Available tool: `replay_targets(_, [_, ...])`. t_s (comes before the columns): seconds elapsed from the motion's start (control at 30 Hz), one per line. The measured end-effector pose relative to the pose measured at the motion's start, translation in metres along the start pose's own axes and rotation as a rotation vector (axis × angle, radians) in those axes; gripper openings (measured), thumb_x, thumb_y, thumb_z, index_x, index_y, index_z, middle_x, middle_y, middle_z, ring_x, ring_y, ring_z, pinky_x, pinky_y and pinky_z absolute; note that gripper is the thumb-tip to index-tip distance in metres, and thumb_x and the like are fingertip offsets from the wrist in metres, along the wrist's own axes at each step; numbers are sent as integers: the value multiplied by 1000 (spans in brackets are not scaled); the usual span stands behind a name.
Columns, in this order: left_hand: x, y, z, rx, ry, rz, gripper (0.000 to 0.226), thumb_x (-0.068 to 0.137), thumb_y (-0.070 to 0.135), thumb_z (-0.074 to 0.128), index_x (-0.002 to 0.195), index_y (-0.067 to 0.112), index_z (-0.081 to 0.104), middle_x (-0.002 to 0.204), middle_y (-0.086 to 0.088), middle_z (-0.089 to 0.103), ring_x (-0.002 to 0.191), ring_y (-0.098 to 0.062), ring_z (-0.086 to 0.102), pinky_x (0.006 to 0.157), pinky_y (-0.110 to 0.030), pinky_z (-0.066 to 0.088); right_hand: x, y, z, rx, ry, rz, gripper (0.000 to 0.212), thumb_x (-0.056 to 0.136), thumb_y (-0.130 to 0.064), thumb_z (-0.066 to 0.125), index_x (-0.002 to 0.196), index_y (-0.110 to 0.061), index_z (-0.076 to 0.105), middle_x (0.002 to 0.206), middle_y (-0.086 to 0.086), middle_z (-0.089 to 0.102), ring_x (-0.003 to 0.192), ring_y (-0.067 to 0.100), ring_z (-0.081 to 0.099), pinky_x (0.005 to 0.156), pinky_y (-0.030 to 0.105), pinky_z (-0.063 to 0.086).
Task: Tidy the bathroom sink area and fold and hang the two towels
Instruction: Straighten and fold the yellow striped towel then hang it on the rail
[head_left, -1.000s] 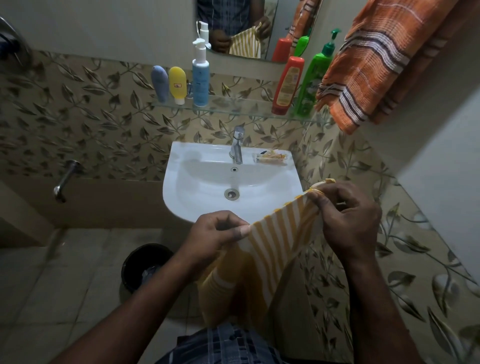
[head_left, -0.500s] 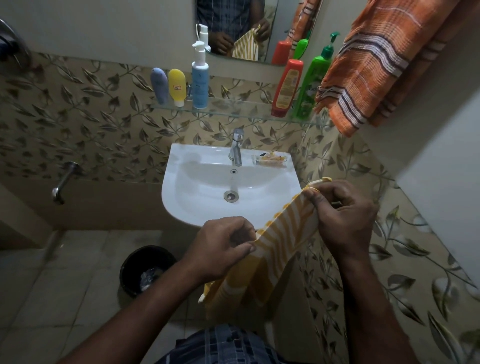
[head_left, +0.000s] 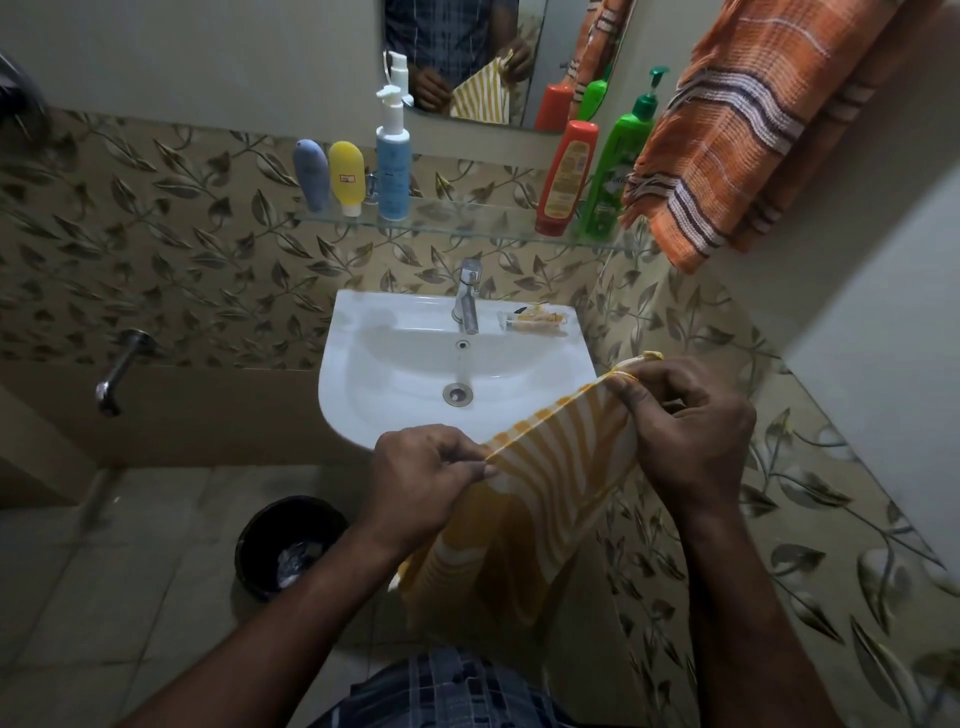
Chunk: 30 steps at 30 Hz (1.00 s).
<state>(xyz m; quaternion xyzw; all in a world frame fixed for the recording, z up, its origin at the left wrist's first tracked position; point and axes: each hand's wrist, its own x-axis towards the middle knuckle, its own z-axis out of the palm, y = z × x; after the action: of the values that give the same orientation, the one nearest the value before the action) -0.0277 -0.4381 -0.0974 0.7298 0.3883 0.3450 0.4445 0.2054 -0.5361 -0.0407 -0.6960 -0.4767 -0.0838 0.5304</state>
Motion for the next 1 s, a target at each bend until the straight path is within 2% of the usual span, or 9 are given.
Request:
replay_targets(0.3, [5,-10,3,-105,16,-86,22,77,26,92,74,29,71,73,5,74,73,-20,73,66,-54,63,1,2,-4,-19,17,20,11,87,-31,82,91,-21,81,94,-13,75,87,7,71,70,26,55])
replay_targets(0.37, [7,-11,2,-164,-13,-113,20,74,30,91,81,31,72,74,3,74,74,-20,74,71,-55,64,0,2,-3,-26,19,20,11,87,-30,83,91,-19,81,94,-10,75,87,9,71,71,28,56])
replay_targets(0.47, [9,-12,0,-316,-151,-185,19,79,25,89,96,29,81,82,-3,79,84,-24,79,86,-57,64,-1,3,-2,-31,29,26,12,88,-30,82,91,-19,81,93,-9,75,86,8,71,71,27,56])
replay_targets(0.57, [9,-10,0,-444,-161,-266,7,87,16,85,91,21,86,92,-8,83,91,-24,79,93,-55,63,-1,6,1,-63,60,29,11,86,-29,83,91,-19,81,92,-10,74,85,7,69,74,19,52])
replay_targets(0.63, [8,-6,2,-486,-117,-326,7,89,13,82,87,19,86,92,-9,82,90,-22,78,92,-50,63,-3,9,5,-130,83,48,12,83,-24,87,92,-19,81,93,-8,75,88,7,68,78,14,50])
replay_targets(0.73, [6,1,7,-360,-51,-310,7,90,14,83,83,16,84,86,-4,82,87,-19,77,86,-41,62,-17,8,18,-296,103,66,22,79,-12,85,99,-20,80,99,-1,72,91,17,65,79,29,52])
replay_targets(0.83, [7,8,12,-208,21,-239,6,89,16,85,83,16,83,80,0,80,83,-18,76,81,-36,61,-37,0,33,-339,-10,-16,35,80,-7,82,113,-19,80,104,3,65,93,24,63,80,28,48])
replay_targets(0.93, [7,13,13,-66,18,-136,5,88,16,84,84,15,83,80,3,78,80,-15,74,76,-32,58,-52,-13,42,-136,-266,-105,30,89,-23,78,118,-22,79,108,-5,60,98,11,61,87,16,50])
replay_targets(1.0, [5,13,12,-1,-28,-40,4,89,13,82,85,13,82,81,3,75,79,-13,71,73,-30,53,-56,-19,44,-16,-465,-100,30,93,-31,75,121,-21,79,103,-6,57,96,9,61,85,19,52])
